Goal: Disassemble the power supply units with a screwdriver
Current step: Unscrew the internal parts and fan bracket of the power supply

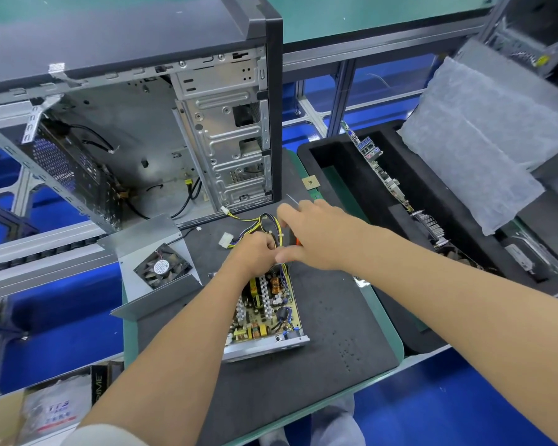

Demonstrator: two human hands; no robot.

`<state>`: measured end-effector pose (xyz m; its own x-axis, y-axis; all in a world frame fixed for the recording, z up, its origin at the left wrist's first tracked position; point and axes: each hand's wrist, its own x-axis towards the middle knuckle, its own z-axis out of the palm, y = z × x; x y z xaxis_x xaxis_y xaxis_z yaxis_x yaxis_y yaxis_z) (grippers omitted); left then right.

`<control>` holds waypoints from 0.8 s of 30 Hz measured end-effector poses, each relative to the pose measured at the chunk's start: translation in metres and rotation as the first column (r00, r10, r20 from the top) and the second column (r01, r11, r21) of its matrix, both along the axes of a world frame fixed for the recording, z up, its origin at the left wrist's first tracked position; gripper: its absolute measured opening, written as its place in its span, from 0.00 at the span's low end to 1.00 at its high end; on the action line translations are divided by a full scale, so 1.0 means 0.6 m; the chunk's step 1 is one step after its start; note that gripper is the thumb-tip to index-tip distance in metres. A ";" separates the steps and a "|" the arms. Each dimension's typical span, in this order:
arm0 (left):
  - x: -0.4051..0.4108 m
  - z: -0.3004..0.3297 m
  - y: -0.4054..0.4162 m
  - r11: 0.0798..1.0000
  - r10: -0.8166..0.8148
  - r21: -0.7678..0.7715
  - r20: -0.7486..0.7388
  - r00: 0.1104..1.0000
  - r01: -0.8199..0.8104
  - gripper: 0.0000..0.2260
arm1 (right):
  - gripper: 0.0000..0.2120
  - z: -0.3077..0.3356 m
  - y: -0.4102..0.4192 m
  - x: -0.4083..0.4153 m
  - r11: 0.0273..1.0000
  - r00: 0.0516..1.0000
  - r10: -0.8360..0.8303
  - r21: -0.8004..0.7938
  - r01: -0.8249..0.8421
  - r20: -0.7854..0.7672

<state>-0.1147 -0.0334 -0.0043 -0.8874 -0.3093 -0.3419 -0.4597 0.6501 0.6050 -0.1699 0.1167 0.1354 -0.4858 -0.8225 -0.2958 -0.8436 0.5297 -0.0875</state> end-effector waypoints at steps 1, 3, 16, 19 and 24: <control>0.000 0.000 0.000 1.000 -0.019 -0.004 0.012 1.000 0.019 0.13 | 0.16 -0.003 0.000 0.002 0.999 0.994 -0.021 0.027 0.024 -0.108; 0.000 0.000 -0.001 0.999 0.010 0.030 0.015 1.000 -0.010 0.13 | 0.12 -0.006 -0.003 0.004 0.998 0.963 0.020 0.066 -0.002 -0.268; 0.001 -0.001 0.002 0.995 0.079 0.056 -0.023 0.997 -0.078 0.16 | 0.17 0.004 -0.003 0.010 0.997 0.995 0.073 0.033 -0.071 -0.072; 0.002 0.006 0.002 0.999 0.006 0.038 0.021 1.000 -0.007 0.12 | 0.21 0.006 -0.001 0.012 1.000 1.000 0.005 0.015 -0.005 0.015; 0.000 0.003 0.002 0.996 0.055 0.076 -0.010 0.998 -0.054 0.15 | 0.16 0.005 -0.009 0.013 1.000 1.000 0.003 -0.001 -0.003 0.002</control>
<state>-0.1150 -0.0321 -0.0025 -0.8741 -0.3308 -0.3558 -0.4857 0.5764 0.6572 -0.1622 0.1112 0.1381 -0.4828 -0.8242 -0.2958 -0.8449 0.5273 -0.0899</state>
